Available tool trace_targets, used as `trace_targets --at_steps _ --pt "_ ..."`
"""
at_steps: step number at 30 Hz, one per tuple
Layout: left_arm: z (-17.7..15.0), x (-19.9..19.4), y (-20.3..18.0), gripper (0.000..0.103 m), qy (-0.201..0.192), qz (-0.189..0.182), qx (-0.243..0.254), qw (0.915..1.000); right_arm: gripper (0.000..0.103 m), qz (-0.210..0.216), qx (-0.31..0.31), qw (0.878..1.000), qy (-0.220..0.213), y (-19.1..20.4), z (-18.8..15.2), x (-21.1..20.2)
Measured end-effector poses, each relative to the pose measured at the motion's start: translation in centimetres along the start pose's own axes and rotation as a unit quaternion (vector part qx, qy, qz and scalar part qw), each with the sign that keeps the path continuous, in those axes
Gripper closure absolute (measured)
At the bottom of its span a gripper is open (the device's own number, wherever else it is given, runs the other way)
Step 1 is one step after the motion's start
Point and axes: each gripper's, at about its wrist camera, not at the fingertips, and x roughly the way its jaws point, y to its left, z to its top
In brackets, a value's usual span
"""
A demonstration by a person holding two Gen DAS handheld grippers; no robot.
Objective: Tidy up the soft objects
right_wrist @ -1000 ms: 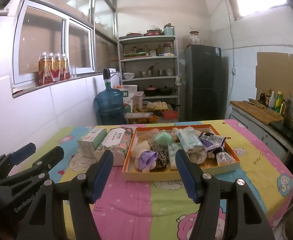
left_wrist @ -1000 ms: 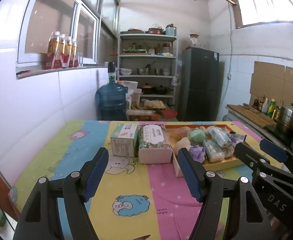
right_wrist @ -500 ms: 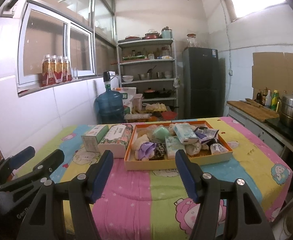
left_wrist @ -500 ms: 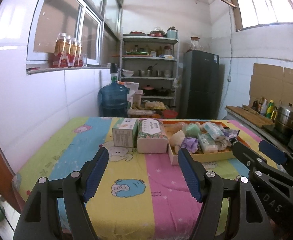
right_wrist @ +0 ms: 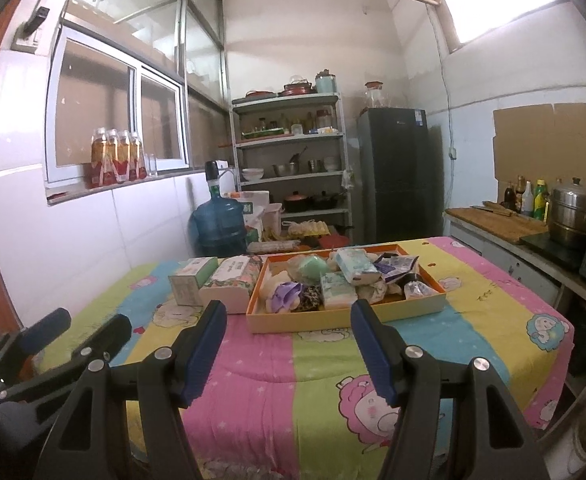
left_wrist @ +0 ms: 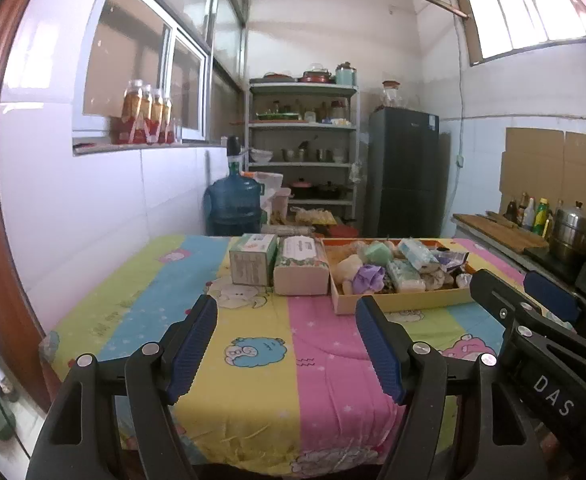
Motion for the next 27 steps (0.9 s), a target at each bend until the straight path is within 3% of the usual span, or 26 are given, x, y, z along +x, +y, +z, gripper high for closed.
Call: trace_targets --at_steps 12,27 --pt "-0.1 -2.1 0.8 0.030 -0.019 0.003 -0.008 0.9998 0.039 -0.003 0.000 1.000 -0.027 0.2 0.2 -2.3" --pt "-0.5 -2.0 1.6 0.030 -0.018 0.018 -0.021 0.9994 0.039 0.030 0.003 1.000 -0.009 0.6 -0.1 -1.6"
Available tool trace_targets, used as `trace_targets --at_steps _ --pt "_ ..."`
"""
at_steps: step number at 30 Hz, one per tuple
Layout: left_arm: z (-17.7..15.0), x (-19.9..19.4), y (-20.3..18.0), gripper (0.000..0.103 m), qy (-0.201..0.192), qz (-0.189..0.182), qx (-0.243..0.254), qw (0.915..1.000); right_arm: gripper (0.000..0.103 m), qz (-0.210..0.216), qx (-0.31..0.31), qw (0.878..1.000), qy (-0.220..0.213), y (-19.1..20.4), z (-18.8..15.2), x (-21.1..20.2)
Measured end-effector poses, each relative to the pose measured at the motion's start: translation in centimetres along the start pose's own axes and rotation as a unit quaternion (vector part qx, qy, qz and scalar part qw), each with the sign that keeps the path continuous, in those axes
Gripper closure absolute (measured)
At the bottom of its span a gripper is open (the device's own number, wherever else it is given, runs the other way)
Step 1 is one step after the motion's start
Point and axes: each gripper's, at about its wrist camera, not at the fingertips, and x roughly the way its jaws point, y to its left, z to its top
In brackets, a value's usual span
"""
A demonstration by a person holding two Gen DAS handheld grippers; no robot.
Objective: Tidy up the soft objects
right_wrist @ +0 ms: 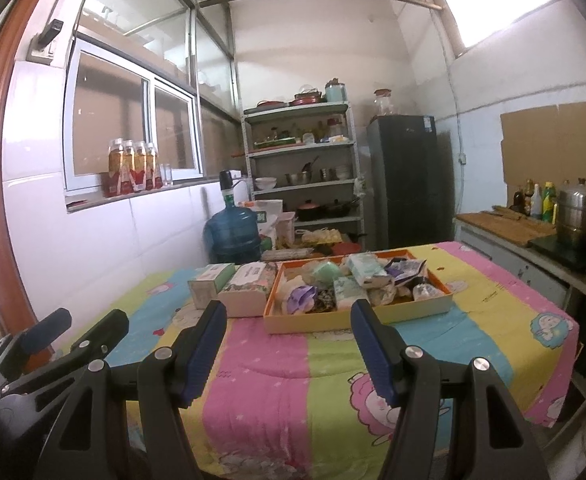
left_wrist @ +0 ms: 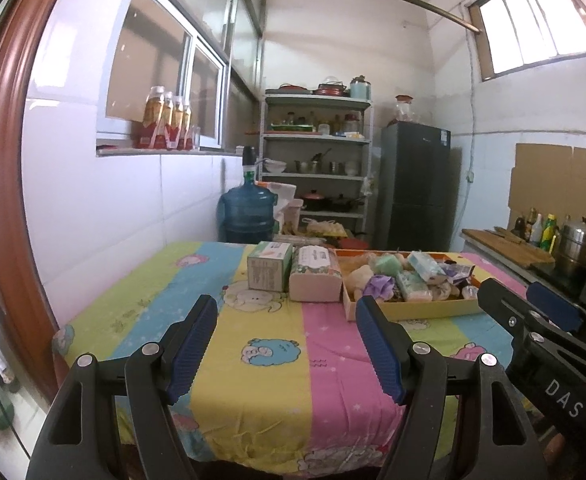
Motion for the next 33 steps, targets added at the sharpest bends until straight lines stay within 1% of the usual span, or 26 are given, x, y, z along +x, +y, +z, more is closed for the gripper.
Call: trace_targets --at_steps 12,33 --pt "-0.12 -0.33 -0.12 0.030 -0.001 -0.004 0.007 1.0000 0.039 -0.011 -0.008 1.000 -0.010 0.48 -0.11 -0.42" --pt "-0.24 -0.39 -0.02 0.030 0.002 -0.007 0.007 1.0000 0.039 -0.011 -0.011 1.000 -0.008 0.49 -0.15 -0.33"
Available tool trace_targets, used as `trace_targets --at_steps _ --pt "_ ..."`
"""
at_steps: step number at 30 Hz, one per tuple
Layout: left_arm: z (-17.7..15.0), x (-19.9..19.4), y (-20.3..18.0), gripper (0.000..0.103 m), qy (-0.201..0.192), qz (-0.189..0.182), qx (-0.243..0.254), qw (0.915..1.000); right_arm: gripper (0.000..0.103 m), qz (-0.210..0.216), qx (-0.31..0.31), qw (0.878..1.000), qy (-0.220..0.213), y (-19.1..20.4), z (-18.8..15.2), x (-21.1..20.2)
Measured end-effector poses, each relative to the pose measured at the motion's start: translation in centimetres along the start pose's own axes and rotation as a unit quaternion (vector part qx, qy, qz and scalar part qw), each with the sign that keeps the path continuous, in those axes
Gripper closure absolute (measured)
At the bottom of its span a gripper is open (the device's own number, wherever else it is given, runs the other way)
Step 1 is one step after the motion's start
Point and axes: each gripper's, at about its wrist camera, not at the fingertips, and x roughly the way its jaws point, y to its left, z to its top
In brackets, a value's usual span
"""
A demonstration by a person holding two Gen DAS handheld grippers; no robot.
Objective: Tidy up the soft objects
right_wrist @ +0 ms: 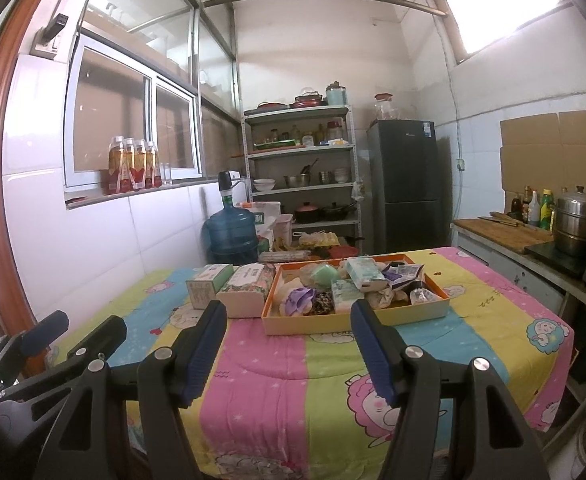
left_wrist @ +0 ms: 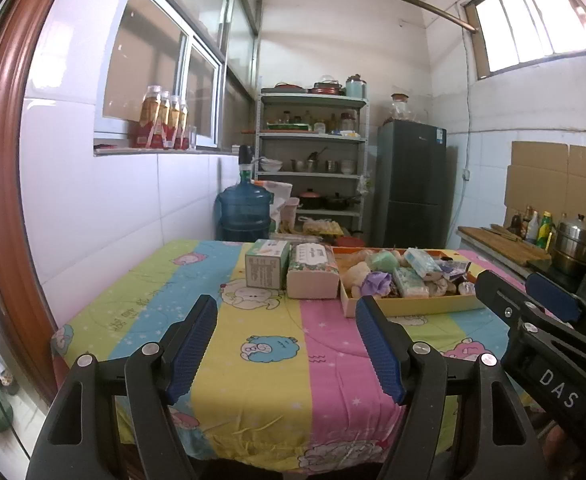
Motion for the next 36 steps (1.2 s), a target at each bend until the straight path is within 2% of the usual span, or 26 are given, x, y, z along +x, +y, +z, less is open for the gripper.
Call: trace_targets --at_steps 36 --pt "-0.07 -0.30 -0.37 0.030 0.000 -0.002 0.000 1.0000 0.039 0.000 -0.002 1.000 0.001 0.07 -0.02 -0.02"
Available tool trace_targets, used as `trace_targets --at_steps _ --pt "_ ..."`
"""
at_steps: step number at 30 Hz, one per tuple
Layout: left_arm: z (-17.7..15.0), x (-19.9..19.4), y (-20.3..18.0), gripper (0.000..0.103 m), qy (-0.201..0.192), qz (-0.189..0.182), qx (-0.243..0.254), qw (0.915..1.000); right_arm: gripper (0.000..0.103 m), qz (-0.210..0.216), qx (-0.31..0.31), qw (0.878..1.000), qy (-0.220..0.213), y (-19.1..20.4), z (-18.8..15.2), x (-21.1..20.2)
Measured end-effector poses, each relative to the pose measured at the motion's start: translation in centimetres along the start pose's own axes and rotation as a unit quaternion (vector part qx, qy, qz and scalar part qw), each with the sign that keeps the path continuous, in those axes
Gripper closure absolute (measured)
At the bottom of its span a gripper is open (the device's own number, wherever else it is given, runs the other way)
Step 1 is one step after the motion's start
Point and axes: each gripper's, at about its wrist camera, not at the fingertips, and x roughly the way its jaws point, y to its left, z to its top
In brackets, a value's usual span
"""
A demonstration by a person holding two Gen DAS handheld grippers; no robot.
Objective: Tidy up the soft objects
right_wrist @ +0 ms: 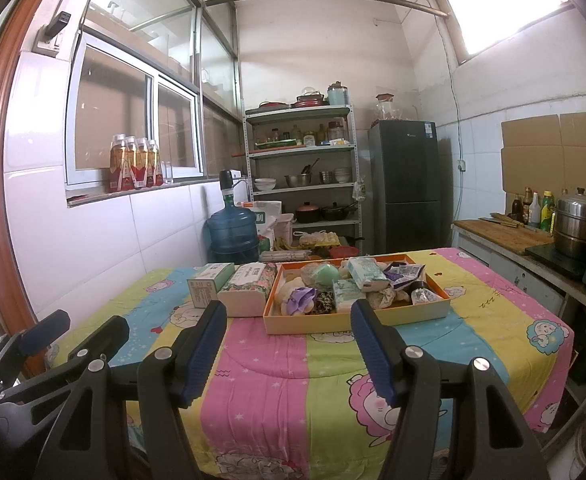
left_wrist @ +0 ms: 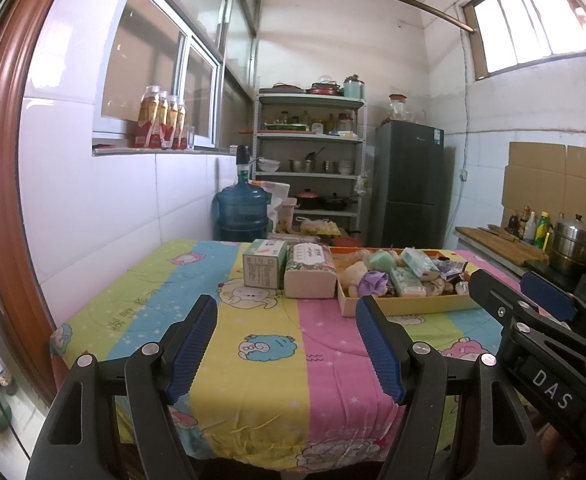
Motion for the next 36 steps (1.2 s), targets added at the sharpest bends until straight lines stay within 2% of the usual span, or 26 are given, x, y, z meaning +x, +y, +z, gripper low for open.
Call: trace_targets --at_steps 36 --pt "-0.11 -0.21 -0.44 0.030 0.001 -0.001 0.000 1.0000 0.039 0.000 -0.001 1.000 -0.001 -0.03 -0.07 -0.03"
